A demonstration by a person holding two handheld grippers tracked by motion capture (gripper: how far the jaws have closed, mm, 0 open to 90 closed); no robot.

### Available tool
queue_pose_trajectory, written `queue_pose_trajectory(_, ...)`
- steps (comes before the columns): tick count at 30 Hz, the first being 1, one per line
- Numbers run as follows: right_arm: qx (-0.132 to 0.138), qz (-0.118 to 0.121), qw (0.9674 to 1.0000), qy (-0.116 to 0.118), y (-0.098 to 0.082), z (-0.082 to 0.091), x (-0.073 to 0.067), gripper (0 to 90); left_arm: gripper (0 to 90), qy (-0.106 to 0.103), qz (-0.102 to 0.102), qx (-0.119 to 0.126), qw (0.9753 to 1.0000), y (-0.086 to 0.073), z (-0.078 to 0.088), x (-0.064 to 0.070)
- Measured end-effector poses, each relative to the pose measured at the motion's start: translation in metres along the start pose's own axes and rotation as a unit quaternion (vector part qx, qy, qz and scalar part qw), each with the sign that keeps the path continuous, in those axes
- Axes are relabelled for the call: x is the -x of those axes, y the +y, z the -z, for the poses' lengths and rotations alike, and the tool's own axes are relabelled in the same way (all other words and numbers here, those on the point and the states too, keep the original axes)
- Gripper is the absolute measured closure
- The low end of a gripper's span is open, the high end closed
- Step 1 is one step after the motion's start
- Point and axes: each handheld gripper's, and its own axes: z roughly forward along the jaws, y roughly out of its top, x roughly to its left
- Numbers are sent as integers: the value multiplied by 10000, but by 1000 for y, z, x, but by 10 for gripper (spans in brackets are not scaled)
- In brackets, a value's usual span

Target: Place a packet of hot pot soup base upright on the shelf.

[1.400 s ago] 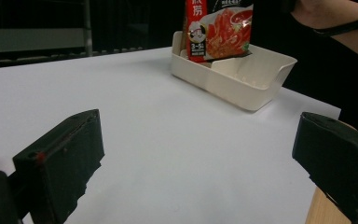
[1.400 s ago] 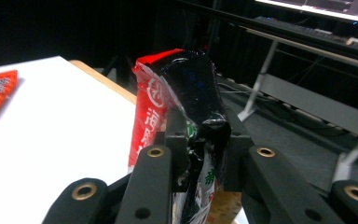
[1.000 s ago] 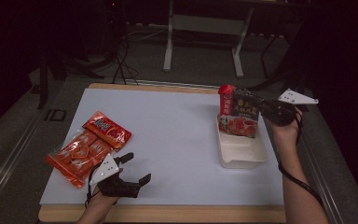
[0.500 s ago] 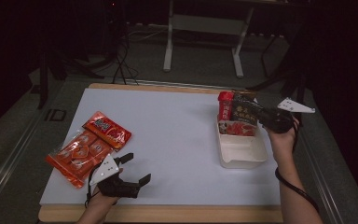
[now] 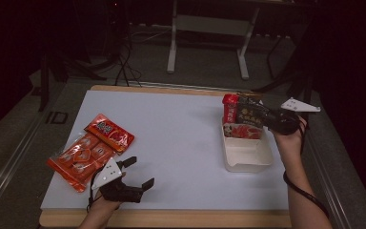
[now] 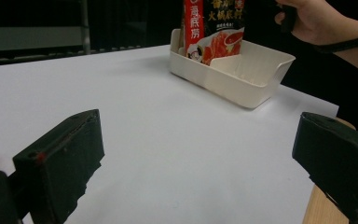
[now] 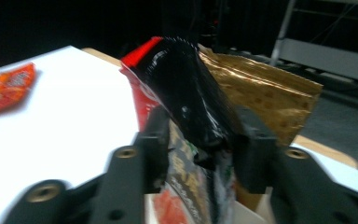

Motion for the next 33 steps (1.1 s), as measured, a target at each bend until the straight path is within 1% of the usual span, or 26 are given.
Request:
queue_pose_trajectory(1,-18,-70,10000,26,1,1,0,546,27,-6,-1,-5,10000,0,0,0)
queue_pose_trajectory(3,5,-209,9997,103,5,3,-1,521,26,1,-8,-13,10000,0,0,0)
queue_pose_trajectory(4,6,-171,9999,26,8,5,-4,515,26,0,-9,-22,10000,0,0,0)
queue_pose_trajectory(6,69,-103,9999,9,13,10,-6,514,26,7,-11,-50,10000,0,-1,-1)
queue_pose_trajectory(7,115,-77,9999,8,16,12,-6,512,26,-6,-8,-58,10000,0,-1,0)
queue_pose_trajectory(11,233,-31,9997,95,25,20,-8,494,26,15,-111,-91,9999,0,-3,2)
queue_pose_trajectory(12,273,17,9996,61,27,22,-10,499,26,10,-155,-97,9998,0,-3,3)
queue_pose_trajectory(14,305,17,9995,87,31,26,-13,469,27,-39,-218,-119,9997,0,-4,3)
queue_pose_trajectory(15,318,36,9994,94,32,28,-15,444,27,-45,-253,-122,9996,0,-4,3)
queue_pose_trajectory(16,366,30,9993,94,34,31,-18,377,37,-76,-263,-115,9996,0,-4,4)
queue_pose_trajectory(18,338,-56,9994,77,37,33,-23,210,44,-90,-310,-115,9994,1,-4,5)
queue_pose_trajectory(19,348,-53,9993,84,38,35,-26,159,50,-84,-330,-109,9994,2,-4,6)
queue_pose_trajectory(20,363,-45,9993,78,39,36,-29,117,52,-75,-336,-152,9993,3,-4,6)
queue_pose_trajectory(23,497,-21,9986,163,41,41,-39,102,64,-52,-275,-206,9994,4,-4,7)
queue_pose_trajectory(24,527,17,9984,187,42,43,-42,102,65,-49,-289,-234,9993,4,-5,8)
queue_pose_trajectory(25,600,46,9979,227,42,45,-46,102,72,-19,-350,-261,9990,4,-4,8)
queue_pose_trajectory(26,679,118,9974,234,43,47,-50,102,72,15,-391,-250,9989,4,-4,9)
queue_pose_trajectory(27,778,243,9966,155,43,49,-53,102,74,10,-399,-282,9988,4,-4,10)
queue_pose_trajectory(28,819,315,9960,147,43,50,-57,106,77,-1,-392,-299,9988,5,-4,10)
queue_pose_trajectory(29,800,295,9961,211,44,51,-60,113,77,3,-360,-283,9989,6,-3,11)
queue_pose_trajectory(31,840,293,9955,325,42,53,-66,141,76,-27,-195,-367,9991,9,-2,12)
queue_pose_trajectory(32,839,292,9951,428,40,54,-70,140,76,-19,-127,-367,9992,10,-1,12)
queue_pose_trajectory(33,828,316,9949,484,38,55,-75,140,76,-33,-90,-346,9994,11,0,11)
